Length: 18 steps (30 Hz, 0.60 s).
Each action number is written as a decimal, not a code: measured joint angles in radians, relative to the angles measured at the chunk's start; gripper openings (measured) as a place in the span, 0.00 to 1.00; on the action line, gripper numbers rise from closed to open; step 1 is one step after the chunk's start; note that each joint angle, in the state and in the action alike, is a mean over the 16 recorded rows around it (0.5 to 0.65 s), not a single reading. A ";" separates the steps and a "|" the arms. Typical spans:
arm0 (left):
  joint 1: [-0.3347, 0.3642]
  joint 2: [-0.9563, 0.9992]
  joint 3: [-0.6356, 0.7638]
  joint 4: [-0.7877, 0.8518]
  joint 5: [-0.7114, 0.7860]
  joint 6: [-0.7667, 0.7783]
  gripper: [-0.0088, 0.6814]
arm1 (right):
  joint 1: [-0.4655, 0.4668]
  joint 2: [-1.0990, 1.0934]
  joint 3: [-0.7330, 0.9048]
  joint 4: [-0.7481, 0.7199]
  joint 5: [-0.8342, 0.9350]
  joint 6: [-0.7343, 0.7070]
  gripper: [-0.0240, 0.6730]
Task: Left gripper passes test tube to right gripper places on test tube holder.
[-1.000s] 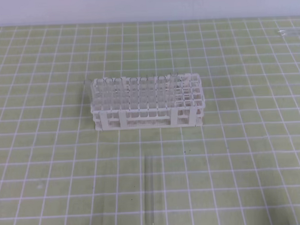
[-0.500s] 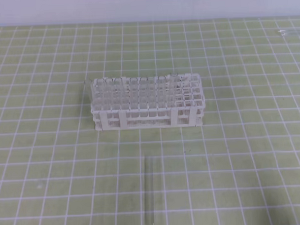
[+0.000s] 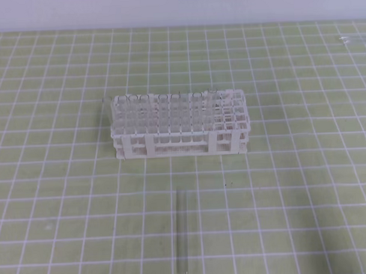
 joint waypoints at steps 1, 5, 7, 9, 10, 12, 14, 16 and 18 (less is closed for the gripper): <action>0.000 0.002 -0.001 0.000 0.007 0.000 0.01 | 0.000 0.000 0.000 0.014 -0.004 0.000 0.01; 0.000 -0.002 0.000 -0.017 0.029 -0.007 0.01 | 0.000 0.000 0.000 0.029 0.018 0.000 0.01; 0.000 -0.001 -0.001 -0.031 0.040 -0.013 0.01 | 0.000 0.000 0.000 0.026 0.042 0.000 0.01; 0.000 0.004 -0.004 -0.047 0.054 -0.019 0.01 | 0.000 0.007 -0.003 0.024 0.068 0.000 0.01; 0.000 0.005 -0.005 -0.055 0.062 -0.022 0.01 | 0.000 0.013 -0.007 0.023 0.083 0.000 0.01; 0.000 0.015 -0.012 -0.071 0.080 -0.028 0.01 | 0.000 0.034 -0.020 0.018 0.118 0.000 0.01; 0.000 0.028 -0.021 -0.086 0.100 -0.034 0.01 | 0.000 0.064 -0.042 0.008 0.161 0.000 0.01; 0.000 0.052 -0.037 -0.102 0.121 -0.037 0.01 | 0.000 0.106 -0.072 -0.002 0.208 0.000 0.01; 0.000 0.091 -0.064 -0.115 0.146 -0.032 0.01 | 0.000 0.159 -0.110 -0.015 0.259 0.000 0.01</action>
